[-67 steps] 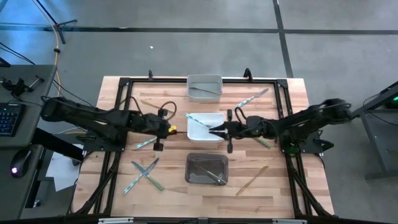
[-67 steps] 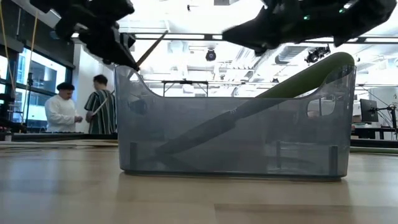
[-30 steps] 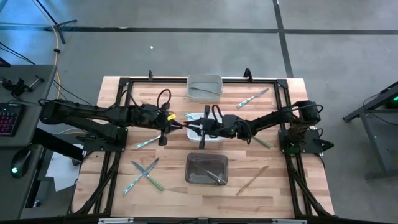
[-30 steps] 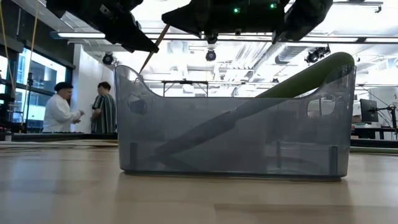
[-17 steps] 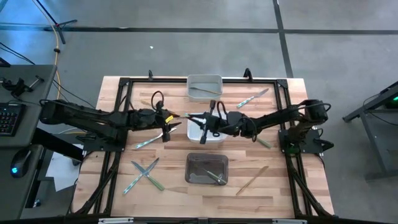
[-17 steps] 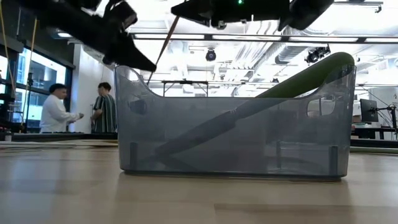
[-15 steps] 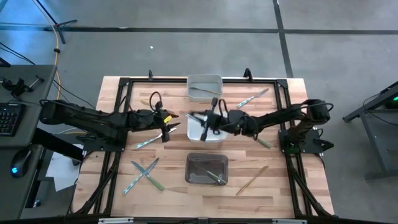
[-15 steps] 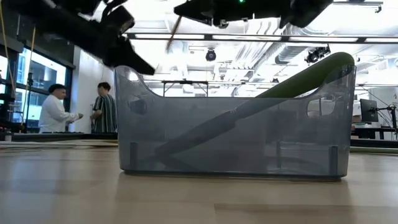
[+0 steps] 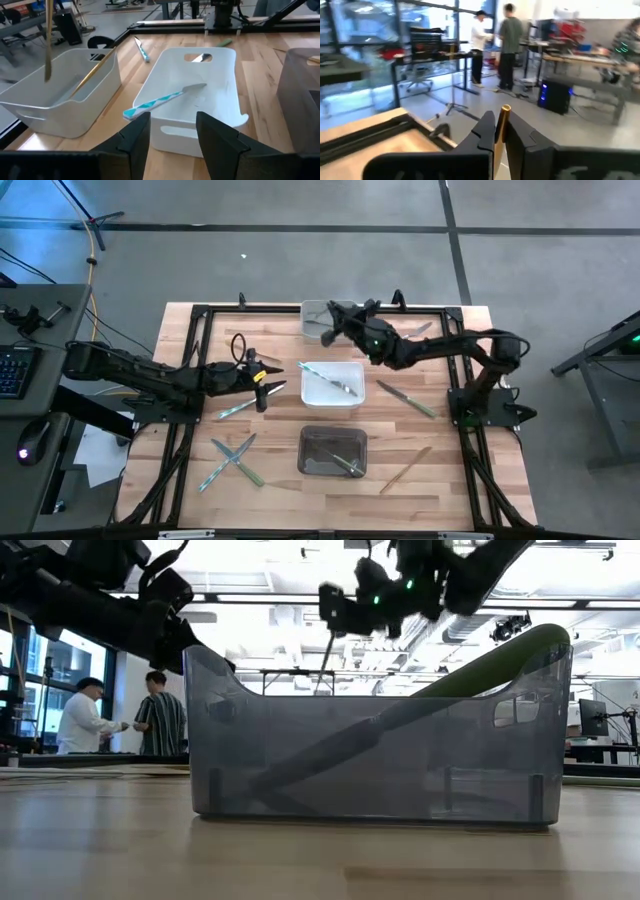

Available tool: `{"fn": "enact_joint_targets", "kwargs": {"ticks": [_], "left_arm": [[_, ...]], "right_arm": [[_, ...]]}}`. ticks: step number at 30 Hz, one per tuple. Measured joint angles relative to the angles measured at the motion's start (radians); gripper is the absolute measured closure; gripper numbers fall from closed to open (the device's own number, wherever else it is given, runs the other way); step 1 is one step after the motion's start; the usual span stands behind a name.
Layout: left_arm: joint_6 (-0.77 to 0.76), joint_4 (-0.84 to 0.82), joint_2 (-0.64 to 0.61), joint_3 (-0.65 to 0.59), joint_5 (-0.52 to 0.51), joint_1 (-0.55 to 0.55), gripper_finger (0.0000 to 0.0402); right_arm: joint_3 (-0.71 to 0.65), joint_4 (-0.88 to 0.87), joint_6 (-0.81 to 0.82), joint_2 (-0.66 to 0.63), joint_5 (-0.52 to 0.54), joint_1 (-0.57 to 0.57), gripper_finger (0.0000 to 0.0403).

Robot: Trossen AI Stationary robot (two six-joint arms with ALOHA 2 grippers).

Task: Sort silverware by color (type)
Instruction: Put the gold table knife into the gray bin, then put the white-blue table knife into the white bin

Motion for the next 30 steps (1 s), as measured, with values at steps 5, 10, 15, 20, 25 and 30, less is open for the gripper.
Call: {"fn": "enact_joint_targets", "kwargs": {"ticks": [5, 10, 15, 20, 25, 30], "left_arm": [[0.000, 0.003, 0.000, 0.000, 0.000, 0.000, 0.0250], [0.001, 0.003, 0.000, 0.000, 0.000, 0.000, 0.0250], [0.001, 0.002, 0.000, 0.000, 0.000, 0.000, 0.0250], [0.001, 0.002, 0.000, 0.000, 0.000, 0.000, 0.0250], [0.001, 0.001, 0.000, 0.000, 0.000, 0.000, 0.0250], [0.001, 0.001, 0.000, 0.000, 0.000, 0.000, 0.0250]], "right_arm": [[0.000, 0.075, 0.081, 0.095, -0.053, -0.076, 0.0402], [0.000, 0.134, 0.120, 0.161, -0.079, -0.113, 0.0403], [0.000, 0.137, 0.170, 0.200, -0.106, -0.126, 0.0403], [0.000, 0.109, 0.200, 0.211, -0.106, -0.129, 0.0401], [0.000, 0.054, 0.214, 0.211, -0.034, -0.124, 0.0372], [0.000, 0.009, 0.214, 0.211, 0.008, -0.109, 0.0326]]}}
